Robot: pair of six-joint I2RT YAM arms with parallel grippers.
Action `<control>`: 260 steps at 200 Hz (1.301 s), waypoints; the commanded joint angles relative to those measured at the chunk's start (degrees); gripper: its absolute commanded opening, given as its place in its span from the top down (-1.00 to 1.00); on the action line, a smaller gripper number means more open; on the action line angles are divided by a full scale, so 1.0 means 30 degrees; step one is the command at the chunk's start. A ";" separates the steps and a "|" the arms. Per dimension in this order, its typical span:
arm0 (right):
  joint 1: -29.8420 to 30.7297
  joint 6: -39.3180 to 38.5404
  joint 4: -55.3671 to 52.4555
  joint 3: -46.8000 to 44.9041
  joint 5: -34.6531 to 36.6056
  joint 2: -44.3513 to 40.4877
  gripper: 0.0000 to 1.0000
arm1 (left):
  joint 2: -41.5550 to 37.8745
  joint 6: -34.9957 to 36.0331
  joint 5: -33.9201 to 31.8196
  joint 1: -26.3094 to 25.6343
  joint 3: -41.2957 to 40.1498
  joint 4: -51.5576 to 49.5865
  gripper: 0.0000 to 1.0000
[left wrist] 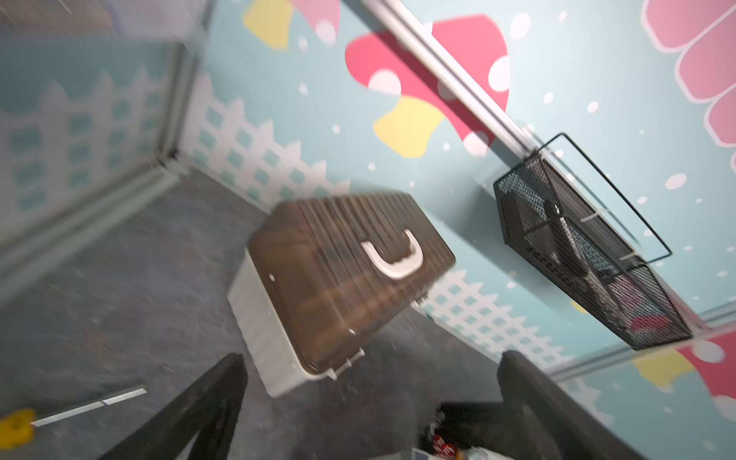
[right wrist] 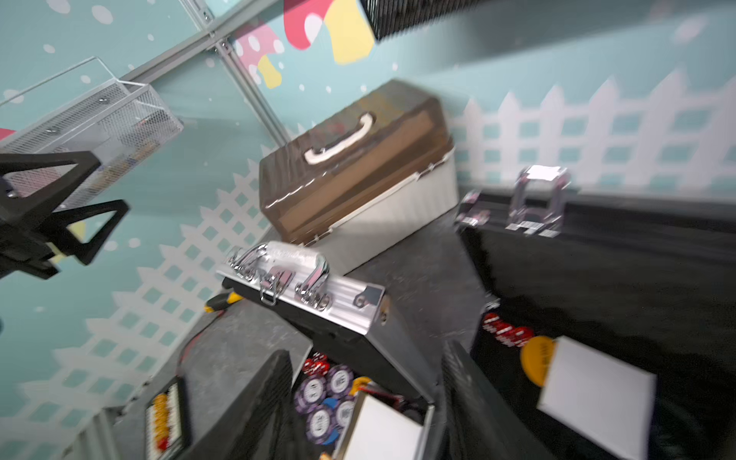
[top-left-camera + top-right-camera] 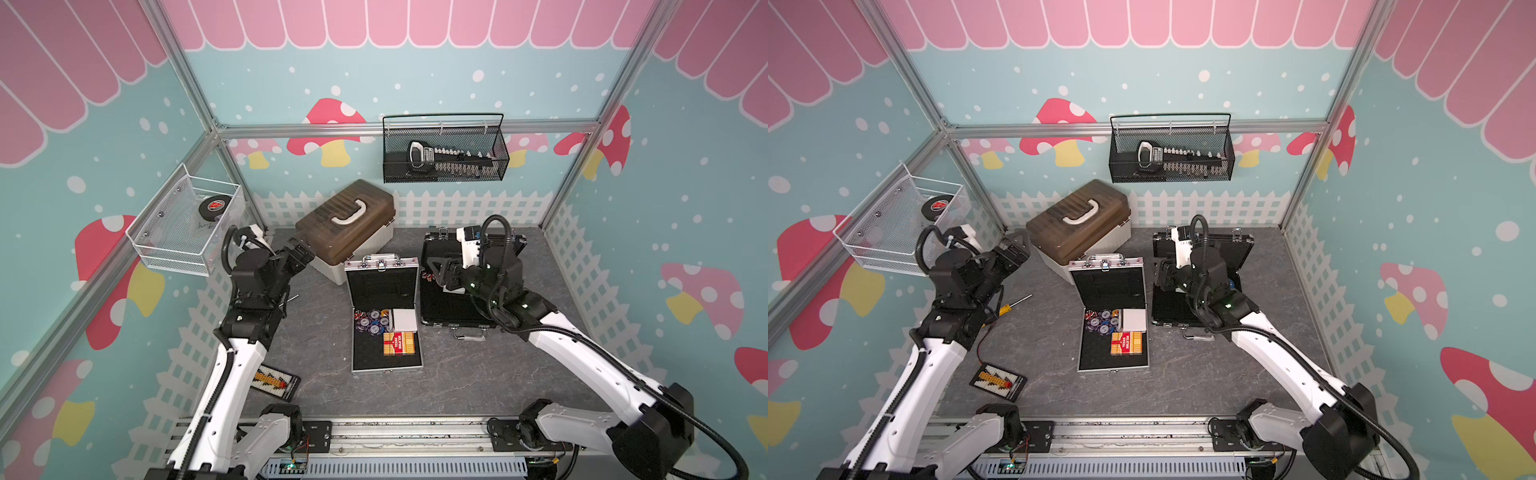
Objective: Open the poker set cases
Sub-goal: Open the case lid on the poker set case, then reset both arms
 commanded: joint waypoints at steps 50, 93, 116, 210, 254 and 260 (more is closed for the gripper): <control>-0.5033 -0.8625 -0.0173 -0.1098 1.4346 -0.3656 -0.35 | -0.0882 0.8441 -0.6328 0.0085 -0.8679 0.9435 -0.98; -1.1375 -0.5153 0.3317 -0.8834 1.2735 -0.5429 -0.33 | 0.3439 0.8750 -0.3714 0.0241 -1.1244 1.3896 -0.98; -1.1748 -0.5489 0.8643 -1.3545 1.0265 -0.5271 -0.32 | 0.5397 0.8358 -0.1814 0.1065 -1.1868 1.5550 -0.99; -1.1756 -0.6645 2.6105 -1.8221 0.3500 0.6321 -0.35 | 1.0590 0.8871 0.3443 0.2263 -1.1570 2.0863 -0.99; -1.1485 -0.5982 2.5566 -1.7646 0.5788 0.7115 -0.45 | 1.1737 0.9243 0.0798 0.1239 -1.0602 2.0144 -0.99; -1.1347 -0.6152 2.5721 -1.7457 0.5909 0.7402 -0.93 | 1.1766 0.9340 0.0467 0.1030 -1.0456 1.9756 -0.99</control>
